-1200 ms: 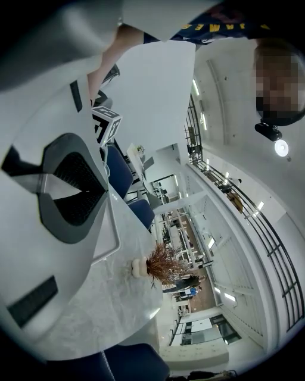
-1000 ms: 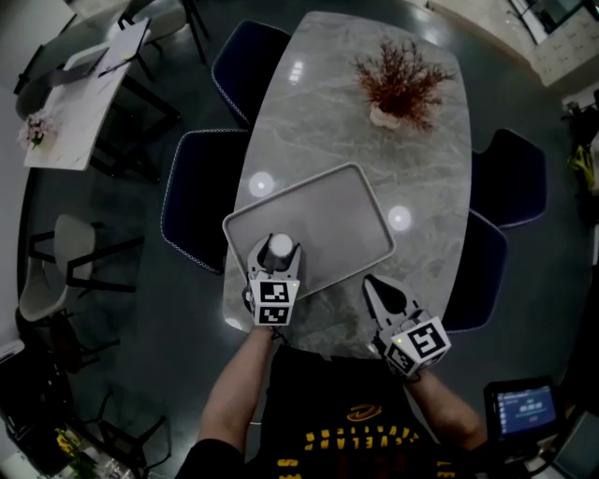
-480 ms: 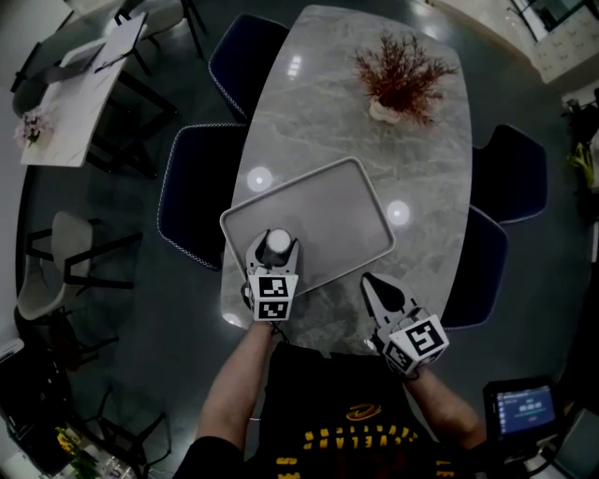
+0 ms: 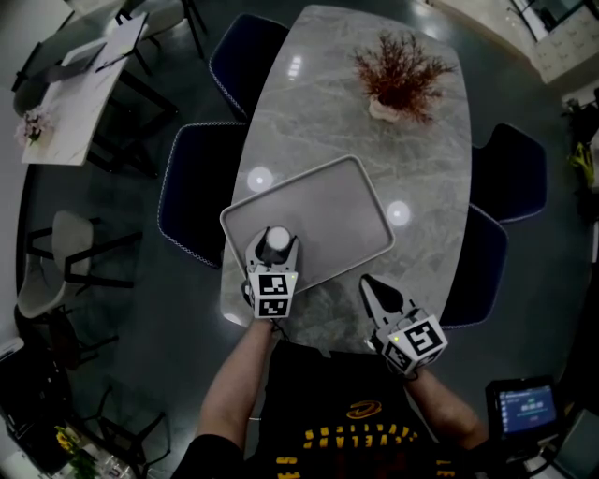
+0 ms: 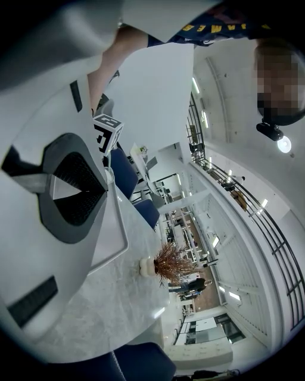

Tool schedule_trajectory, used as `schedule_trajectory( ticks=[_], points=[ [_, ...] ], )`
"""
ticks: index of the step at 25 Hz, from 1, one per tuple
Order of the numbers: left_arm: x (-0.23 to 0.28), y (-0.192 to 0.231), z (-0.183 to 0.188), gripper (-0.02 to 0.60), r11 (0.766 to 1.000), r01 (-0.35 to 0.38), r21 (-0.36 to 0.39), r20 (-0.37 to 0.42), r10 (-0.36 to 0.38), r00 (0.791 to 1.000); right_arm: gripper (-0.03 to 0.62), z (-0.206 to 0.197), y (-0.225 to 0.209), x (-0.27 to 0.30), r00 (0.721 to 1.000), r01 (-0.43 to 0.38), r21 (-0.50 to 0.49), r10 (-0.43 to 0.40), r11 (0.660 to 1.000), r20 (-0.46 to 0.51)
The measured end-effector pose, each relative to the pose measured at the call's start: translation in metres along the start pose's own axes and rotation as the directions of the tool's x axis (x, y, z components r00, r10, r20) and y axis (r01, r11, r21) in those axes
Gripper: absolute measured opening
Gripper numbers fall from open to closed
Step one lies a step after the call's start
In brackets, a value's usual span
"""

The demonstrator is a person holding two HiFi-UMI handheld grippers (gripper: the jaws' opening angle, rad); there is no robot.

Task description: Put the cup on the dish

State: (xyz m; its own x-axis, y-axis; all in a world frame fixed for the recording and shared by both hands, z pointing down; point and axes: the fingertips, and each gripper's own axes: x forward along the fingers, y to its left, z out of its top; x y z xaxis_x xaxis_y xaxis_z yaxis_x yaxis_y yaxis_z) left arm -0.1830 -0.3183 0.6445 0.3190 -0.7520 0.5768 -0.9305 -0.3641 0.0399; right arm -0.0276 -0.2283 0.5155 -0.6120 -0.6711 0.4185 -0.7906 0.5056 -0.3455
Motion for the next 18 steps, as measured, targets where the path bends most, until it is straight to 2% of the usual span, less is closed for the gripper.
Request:
schedule_trajectory(
  ticks=[7, 18],
  points=[
    [0.006, -0.002, -0.013, 0.261, 0.999, -0.012, 0.052, -0.030, 0.013, 0.999, 0.004, -0.001, 0.001, -0.001, 1.000, -0.007, -0.001, 0.007, 1.000, 0.008],
    [-0.006, 0.001, -0.005, 0.261, 0.999, -0.029, 0.017, -0.021, 0.029, 0.999, 0.003, -0.003, 0.006, -0.007, 1.000, -0.019, -0.002, 0.019, 1.000, 0.015]
  ],
)
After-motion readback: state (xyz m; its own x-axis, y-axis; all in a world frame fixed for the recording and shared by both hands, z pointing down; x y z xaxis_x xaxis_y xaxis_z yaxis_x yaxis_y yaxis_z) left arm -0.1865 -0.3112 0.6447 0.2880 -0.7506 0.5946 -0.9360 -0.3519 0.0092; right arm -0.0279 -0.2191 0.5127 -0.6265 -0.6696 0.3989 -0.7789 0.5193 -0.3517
